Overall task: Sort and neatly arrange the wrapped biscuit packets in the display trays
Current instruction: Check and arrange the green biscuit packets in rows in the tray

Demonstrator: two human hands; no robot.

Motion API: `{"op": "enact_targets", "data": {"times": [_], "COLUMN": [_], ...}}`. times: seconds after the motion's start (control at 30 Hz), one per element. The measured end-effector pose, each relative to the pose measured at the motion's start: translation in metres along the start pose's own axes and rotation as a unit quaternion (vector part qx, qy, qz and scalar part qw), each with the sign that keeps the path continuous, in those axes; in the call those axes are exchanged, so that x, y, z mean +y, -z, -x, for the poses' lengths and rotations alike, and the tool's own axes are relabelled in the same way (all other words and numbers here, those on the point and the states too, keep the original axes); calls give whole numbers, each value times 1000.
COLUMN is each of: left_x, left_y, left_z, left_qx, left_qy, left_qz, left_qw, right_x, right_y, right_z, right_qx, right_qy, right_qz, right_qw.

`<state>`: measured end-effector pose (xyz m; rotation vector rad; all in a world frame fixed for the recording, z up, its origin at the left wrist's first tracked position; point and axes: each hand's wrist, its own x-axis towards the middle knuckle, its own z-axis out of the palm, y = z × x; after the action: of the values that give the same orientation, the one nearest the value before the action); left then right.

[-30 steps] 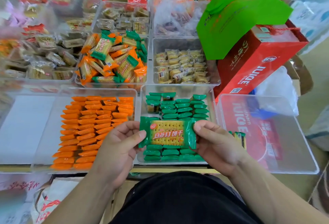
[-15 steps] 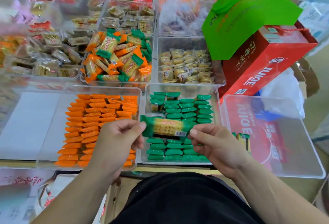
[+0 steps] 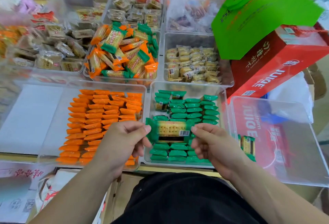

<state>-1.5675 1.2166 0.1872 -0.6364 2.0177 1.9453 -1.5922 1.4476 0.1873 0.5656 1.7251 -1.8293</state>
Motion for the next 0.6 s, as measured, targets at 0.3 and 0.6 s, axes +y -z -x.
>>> {"op": "enact_targets", "data": {"times": [0.3,0.6], "left_x": [-32,-98], "left_y": [2,0], "left_z": [-51,-119], "left_qx": [-64,31], "left_qy": [-136,-233], "left_qz": [-189,-515], "left_qw": [971,824], "right_x": [-3,-9], "right_y": [-5,-16], "right_z": [-52,-130], "right_qx": [61,129], "right_qy": [49,220], "right_qz": [-26,333], "right_qw": [997,908]}}
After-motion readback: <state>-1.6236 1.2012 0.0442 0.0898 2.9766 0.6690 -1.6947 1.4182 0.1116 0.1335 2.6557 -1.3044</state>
